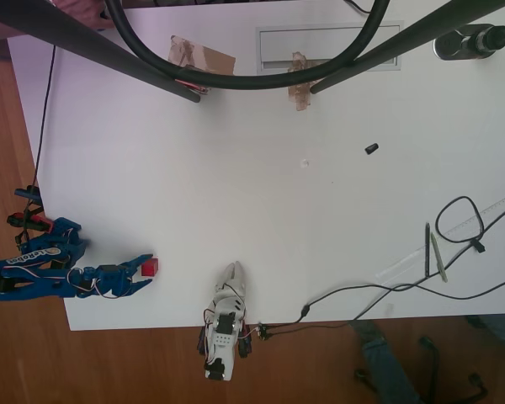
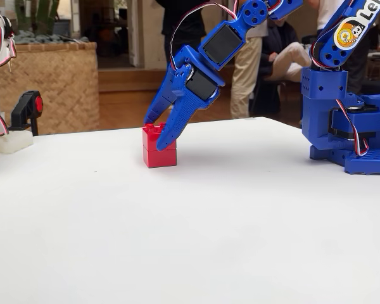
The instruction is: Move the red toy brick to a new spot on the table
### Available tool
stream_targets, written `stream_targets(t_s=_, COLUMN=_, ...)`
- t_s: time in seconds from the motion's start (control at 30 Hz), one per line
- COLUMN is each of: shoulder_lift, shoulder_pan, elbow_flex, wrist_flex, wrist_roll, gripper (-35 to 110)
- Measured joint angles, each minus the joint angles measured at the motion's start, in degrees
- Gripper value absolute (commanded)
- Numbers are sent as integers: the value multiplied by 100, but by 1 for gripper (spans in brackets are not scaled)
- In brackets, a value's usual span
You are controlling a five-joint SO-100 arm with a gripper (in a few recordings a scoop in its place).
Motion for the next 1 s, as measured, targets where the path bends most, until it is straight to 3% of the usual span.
stream_targets(t_s=0.43, shoulder_lift=-448, shoulder_pan=35, elbow_flex=176, wrist_flex=-439, wrist_roll=88, gripper=10)
stream_targets(t_s=1.0, shoulder_lift=-1125, shoulder_pan=-1942, elbow_flex=-2232, wrist_flex=1441, wrist_roll=1846, gripper=7)
